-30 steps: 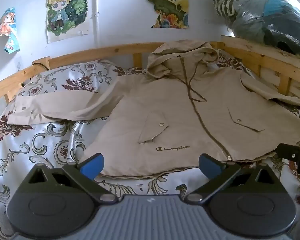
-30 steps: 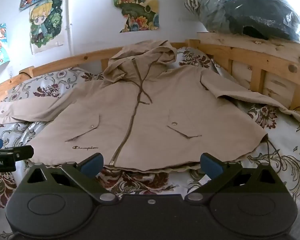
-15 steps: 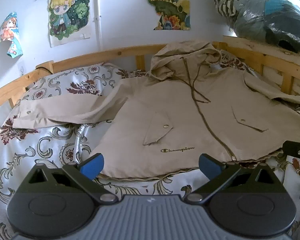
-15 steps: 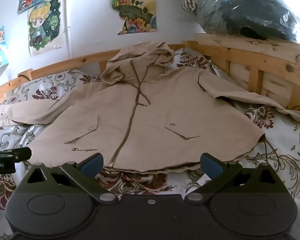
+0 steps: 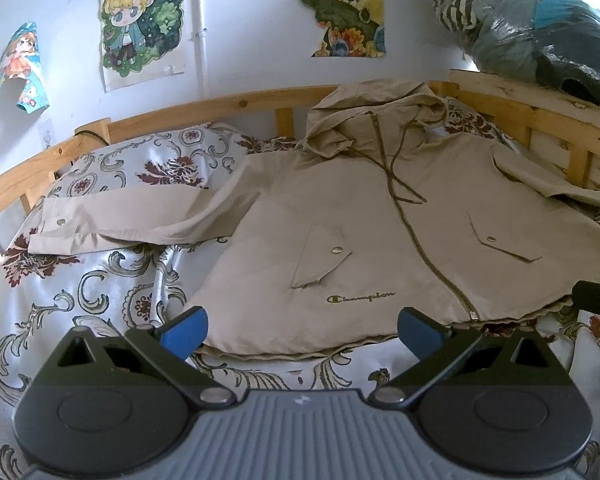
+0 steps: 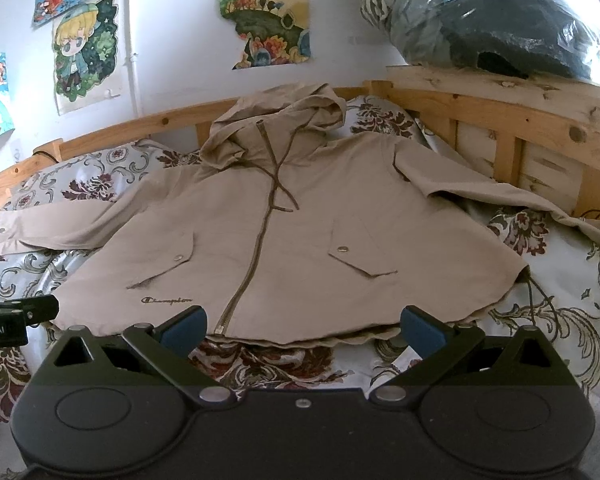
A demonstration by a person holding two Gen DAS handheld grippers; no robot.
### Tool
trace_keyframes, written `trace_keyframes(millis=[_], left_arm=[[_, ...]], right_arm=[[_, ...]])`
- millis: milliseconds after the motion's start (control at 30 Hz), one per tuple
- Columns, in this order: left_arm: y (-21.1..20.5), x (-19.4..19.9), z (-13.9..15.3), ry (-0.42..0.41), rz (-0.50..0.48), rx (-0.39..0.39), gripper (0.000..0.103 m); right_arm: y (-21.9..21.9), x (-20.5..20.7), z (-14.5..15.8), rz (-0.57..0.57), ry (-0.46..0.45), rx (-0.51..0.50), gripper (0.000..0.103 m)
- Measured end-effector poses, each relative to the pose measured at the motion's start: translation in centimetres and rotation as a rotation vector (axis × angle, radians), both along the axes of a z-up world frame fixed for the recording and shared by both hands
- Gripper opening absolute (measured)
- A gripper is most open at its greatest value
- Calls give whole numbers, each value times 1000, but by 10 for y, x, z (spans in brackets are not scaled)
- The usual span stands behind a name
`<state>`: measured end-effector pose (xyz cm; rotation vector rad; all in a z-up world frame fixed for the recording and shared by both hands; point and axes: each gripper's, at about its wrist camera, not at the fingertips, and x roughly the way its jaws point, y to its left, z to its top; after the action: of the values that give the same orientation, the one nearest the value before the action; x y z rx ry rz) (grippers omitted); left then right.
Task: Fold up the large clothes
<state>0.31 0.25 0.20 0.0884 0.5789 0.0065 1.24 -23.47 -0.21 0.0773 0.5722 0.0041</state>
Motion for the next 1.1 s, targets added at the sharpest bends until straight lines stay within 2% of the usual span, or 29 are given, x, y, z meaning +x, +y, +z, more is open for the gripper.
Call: trace_keyframes(millis=[1100], left_arm=[[2, -3, -1, -9, 7, 8, 102]], right_arm=[[0, -1, 0, -6, 0, 14, 102]])
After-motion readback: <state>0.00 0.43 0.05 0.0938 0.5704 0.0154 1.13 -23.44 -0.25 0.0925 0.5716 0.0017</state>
